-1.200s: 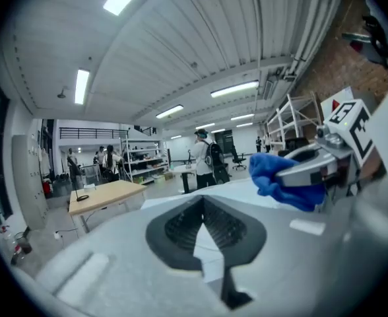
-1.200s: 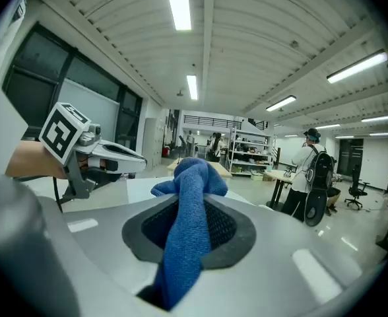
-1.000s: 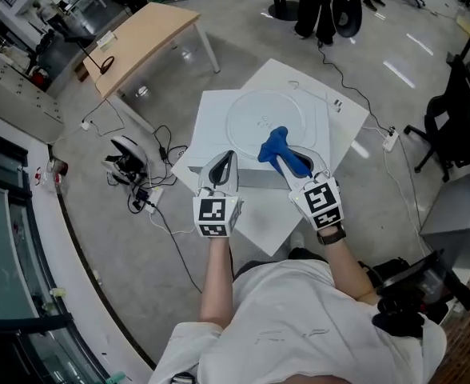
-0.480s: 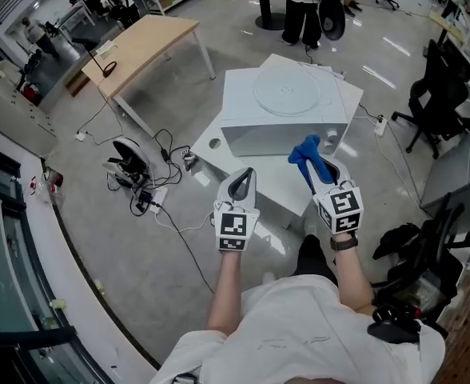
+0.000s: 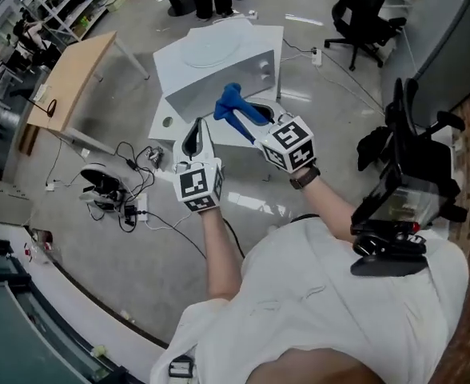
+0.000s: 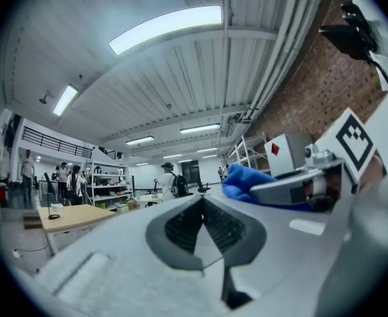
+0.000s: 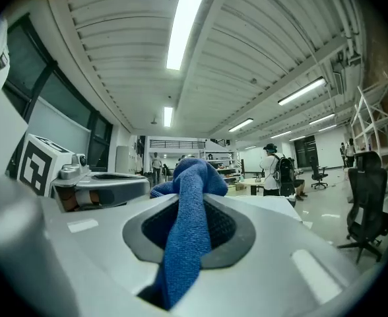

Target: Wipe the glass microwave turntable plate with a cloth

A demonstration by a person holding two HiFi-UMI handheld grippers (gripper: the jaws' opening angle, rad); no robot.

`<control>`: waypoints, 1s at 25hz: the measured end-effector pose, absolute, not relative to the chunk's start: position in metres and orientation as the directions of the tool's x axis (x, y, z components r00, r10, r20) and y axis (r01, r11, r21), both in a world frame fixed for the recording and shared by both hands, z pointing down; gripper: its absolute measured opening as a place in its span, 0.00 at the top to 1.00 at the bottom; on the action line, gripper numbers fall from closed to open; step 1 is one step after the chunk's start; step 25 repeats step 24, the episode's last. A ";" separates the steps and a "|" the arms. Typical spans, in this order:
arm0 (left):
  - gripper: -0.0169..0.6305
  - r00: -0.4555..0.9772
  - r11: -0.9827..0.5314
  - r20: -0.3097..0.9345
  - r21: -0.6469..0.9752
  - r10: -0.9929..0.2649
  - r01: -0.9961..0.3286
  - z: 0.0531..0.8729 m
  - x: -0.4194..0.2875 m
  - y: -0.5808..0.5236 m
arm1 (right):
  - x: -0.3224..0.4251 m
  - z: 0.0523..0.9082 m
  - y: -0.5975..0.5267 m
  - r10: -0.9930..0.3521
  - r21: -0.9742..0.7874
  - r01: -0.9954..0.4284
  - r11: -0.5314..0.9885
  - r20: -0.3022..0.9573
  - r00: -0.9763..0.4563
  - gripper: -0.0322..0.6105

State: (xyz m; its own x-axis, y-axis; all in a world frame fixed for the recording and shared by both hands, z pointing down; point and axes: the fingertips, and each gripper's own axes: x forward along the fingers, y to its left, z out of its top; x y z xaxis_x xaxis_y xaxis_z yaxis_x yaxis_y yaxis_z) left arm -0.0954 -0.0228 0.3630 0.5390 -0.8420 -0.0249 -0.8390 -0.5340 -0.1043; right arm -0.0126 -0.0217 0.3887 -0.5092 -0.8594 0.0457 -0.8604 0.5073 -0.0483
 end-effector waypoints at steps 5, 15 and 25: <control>0.97 0.520 -0.511 -0.048 -0.132 -0.853 -0.849 0.370 -0.102 -0.015 | -0.012 0.371 -0.007 -0.860 -0.010 -0.860 0.510 0.017 -0.510 0.84; 0.97 0.500 -0.496 -0.038 -0.093 -0.865 -0.864 0.377 -0.101 0.005 | -0.008 0.364 0.008 -0.860 0.074 -0.857 0.510 0.030 -0.510 0.84; 0.97 0.510 -0.507 -0.042 -0.070 -0.859 -0.859 0.381 -0.083 0.018 | 0.010 0.381 0.024 -0.876 0.083 -0.872 0.482 0.029 -0.481 0.84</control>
